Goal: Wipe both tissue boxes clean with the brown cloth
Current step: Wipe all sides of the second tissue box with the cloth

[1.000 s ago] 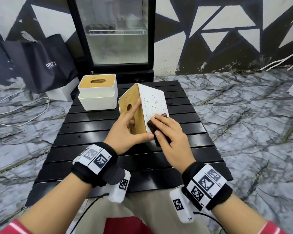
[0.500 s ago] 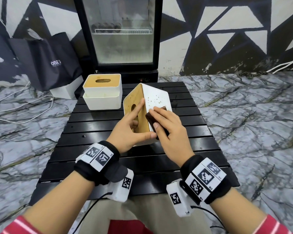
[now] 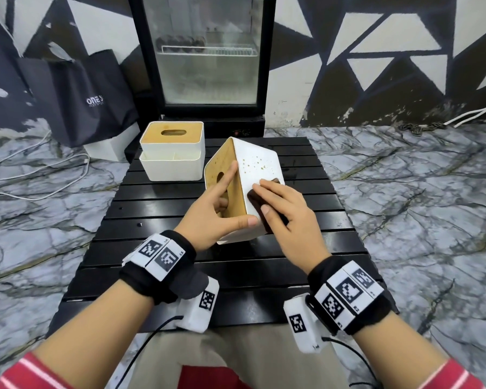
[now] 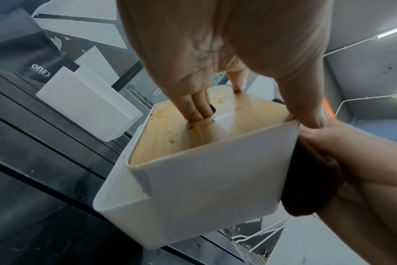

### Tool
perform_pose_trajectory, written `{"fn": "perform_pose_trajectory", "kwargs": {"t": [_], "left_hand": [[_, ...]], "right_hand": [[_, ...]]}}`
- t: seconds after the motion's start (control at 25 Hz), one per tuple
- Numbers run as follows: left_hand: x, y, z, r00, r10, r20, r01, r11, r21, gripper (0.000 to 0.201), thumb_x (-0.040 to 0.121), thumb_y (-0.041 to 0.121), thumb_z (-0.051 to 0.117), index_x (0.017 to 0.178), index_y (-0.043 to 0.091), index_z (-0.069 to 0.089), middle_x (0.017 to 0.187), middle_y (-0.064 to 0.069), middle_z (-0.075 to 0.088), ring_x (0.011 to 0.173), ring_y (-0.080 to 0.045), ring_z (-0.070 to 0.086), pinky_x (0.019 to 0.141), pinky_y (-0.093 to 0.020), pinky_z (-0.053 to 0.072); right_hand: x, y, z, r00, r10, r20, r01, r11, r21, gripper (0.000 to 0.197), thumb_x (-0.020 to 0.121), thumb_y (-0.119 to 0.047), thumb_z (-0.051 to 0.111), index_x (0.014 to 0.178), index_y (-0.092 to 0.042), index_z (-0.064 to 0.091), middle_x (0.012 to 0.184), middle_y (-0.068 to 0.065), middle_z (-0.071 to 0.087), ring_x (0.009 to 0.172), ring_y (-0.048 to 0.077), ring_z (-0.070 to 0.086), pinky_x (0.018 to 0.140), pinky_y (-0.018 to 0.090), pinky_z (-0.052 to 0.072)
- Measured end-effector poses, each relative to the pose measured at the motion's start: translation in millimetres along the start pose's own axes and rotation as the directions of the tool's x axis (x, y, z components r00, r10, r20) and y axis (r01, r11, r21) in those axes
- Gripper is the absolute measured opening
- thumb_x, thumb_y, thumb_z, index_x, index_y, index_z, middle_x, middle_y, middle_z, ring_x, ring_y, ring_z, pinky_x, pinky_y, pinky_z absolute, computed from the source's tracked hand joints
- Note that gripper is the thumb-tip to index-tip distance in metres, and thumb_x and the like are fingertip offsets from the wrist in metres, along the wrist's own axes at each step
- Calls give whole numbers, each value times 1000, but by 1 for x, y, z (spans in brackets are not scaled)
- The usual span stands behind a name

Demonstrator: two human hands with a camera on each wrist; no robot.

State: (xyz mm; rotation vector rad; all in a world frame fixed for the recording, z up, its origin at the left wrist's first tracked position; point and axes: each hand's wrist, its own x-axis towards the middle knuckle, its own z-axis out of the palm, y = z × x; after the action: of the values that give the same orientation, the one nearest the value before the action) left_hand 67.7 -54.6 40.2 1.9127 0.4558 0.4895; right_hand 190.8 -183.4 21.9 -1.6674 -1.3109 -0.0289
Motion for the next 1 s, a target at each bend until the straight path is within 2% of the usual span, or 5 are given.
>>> {"fn": "perform_pose_trajectory", "kwargs": {"t": [0.2, 0.44, 0.6, 0.88, 1.0], "left_hand": [[3, 4, 1, 1000, -12, -3, 12, 1000, 3, 99, 55, 46, 80, 128, 69, 18, 125, 8, 56, 101, -12, 62, 95, -27, 49], [1, 0, -2, 999, -33, -18, 33, 999, -32, 98, 52, 51, 78, 129, 69, 21, 122, 4, 60, 103, -20, 62, 99, -39, 47], [-1, 1, 1, 999, -25, -22, 25, 1000, -4, 98, 54, 52, 76, 131, 68, 18, 131, 7, 52, 107, -17, 60, 101, -38, 46], [2, 3, 6, 1000, -14, -22, 13, 999, -35, 76, 84, 32, 56, 143, 48, 11, 131, 5, 49, 100, -12, 56, 79, -5, 43], [7, 4, 7, 999, -29, -22, 28, 999, -20, 81, 77, 38, 53, 143, 51, 7, 140, 10, 45, 117, -9, 51, 97, -17, 38]], "right_hand": [[13, 2, -1, 993, 104, -52, -103, 995, 14, 35, 90, -16, 48, 123, -22, 56, 126, -10, 51, 124, 15, 40, 103, 11, 22], [-4, 2, 3, 999, -1, -50, -1, 999, -39, 35, 91, -20, 46, 124, -22, 55, 124, -14, 47, 118, 8, 38, 104, 7, 19], [6, 9, -1, 993, 95, -66, -97, 995, -27, 34, 90, -16, 48, 123, -20, 57, 124, -8, 52, 118, 9, 38, 100, 0, 16], [-8, 1, 10, 996, 22, -85, -25, 999, -39, 37, 90, -26, 42, 125, -23, 54, 126, -10, 49, 121, 14, 38, 107, 13, 22], [-13, 4, 5, 997, 9, -73, -11, 1000, -19, 38, 90, -27, 40, 126, -24, 53, 128, -12, 48, 122, 14, 38, 107, 13, 22]]}}
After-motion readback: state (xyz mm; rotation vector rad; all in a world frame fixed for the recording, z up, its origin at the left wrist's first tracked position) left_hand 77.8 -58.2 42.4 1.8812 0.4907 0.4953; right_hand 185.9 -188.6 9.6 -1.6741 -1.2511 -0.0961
